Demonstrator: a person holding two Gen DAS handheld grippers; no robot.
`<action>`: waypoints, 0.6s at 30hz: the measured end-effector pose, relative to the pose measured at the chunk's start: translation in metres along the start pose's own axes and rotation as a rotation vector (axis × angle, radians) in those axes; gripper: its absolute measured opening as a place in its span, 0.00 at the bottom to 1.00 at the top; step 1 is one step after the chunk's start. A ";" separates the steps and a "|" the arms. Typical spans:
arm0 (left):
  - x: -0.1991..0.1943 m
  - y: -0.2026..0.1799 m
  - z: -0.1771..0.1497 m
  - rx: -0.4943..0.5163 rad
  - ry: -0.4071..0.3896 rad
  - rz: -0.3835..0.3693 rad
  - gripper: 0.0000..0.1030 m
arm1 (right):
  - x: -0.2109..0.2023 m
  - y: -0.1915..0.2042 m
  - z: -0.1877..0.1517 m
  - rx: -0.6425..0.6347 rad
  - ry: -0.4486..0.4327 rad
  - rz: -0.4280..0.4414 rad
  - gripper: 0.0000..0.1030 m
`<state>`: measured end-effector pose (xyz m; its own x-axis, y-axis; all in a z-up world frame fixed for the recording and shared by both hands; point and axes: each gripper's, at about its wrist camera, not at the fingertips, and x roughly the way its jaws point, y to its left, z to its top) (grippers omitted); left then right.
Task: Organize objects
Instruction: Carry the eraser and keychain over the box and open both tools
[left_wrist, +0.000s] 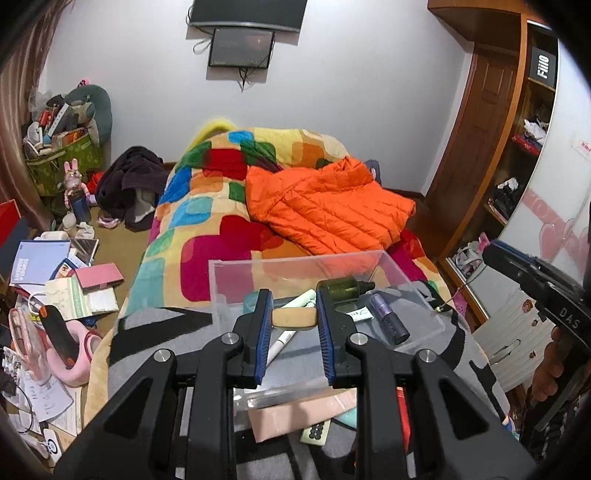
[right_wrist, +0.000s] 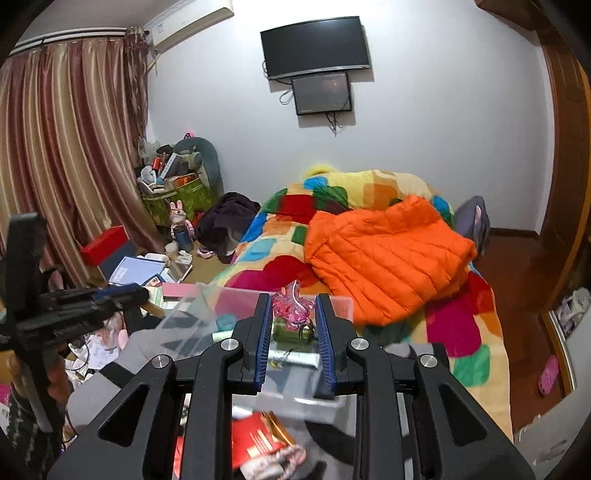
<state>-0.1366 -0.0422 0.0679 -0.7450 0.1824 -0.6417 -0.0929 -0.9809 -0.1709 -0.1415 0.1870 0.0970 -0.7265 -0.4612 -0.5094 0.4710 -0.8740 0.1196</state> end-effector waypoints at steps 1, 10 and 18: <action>0.007 -0.001 -0.001 0.001 0.015 0.000 0.22 | 0.006 0.003 0.000 -0.005 0.009 0.001 0.21; 0.054 -0.001 -0.019 0.013 0.118 -0.005 0.22 | 0.067 0.006 -0.024 -0.017 0.157 -0.004 0.21; 0.078 -0.007 -0.037 0.027 0.199 -0.033 0.22 | 0.106 0.000 -0.052 -0.011 0.292 -0.004 0.21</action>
<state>-0.1695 -0.0184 -0.0091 -0.5965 0.2215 -0.7714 -0.1349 -0.9752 -0.1757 -0.1927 0.1461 -0.0019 -0.5542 -0.3927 -0.7339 0.4749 -0.8733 0.1087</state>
